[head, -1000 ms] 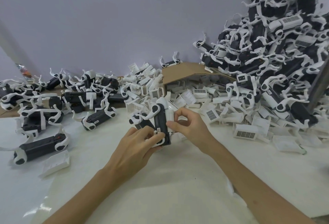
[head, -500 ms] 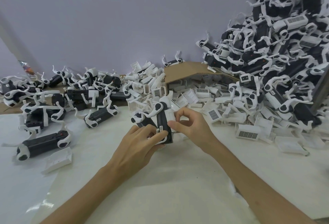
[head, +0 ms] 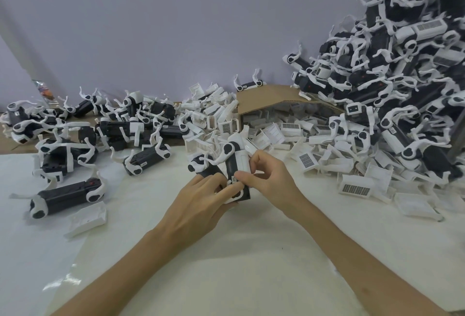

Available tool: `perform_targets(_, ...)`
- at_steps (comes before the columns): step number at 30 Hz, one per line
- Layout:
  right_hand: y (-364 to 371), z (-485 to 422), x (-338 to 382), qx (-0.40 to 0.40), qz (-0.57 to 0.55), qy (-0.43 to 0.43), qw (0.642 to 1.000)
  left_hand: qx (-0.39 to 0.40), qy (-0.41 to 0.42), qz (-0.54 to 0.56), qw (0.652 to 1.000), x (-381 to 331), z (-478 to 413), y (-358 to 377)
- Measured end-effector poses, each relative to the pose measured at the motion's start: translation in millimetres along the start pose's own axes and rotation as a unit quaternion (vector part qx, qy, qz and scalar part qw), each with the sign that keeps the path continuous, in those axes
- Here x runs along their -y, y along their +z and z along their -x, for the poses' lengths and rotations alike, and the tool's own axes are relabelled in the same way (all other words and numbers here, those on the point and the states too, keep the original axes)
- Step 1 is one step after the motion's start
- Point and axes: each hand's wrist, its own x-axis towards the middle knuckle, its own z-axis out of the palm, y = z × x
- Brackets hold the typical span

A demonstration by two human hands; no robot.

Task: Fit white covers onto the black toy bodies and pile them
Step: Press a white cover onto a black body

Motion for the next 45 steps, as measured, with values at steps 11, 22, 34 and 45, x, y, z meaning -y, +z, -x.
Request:
perform_targets(11, -5, -3, 8, -0.087, -0.081, 0.014, 0.993, -0.008, -0.169, 0.125, 0.978, 11, -1, -5)
perform_targets(22, -24, -6, 10, -0.101, -0.187, 0.043, 0.976, -0.062, -0.411, 0.147, 0.897, 62, 17, -9)
perform_targets(34, -22, -6, 10, -0.079, -0.185, 0.036, 0.979, -0.045, -0.364, 0.209, 0.907, 22, -28, -46)
perform_targets(45, -15, 4, 15, 0.067, -0.057, -0.001, 0.996, 0.008, -0.451, 0.530, 0.718, -26, -33, 1)
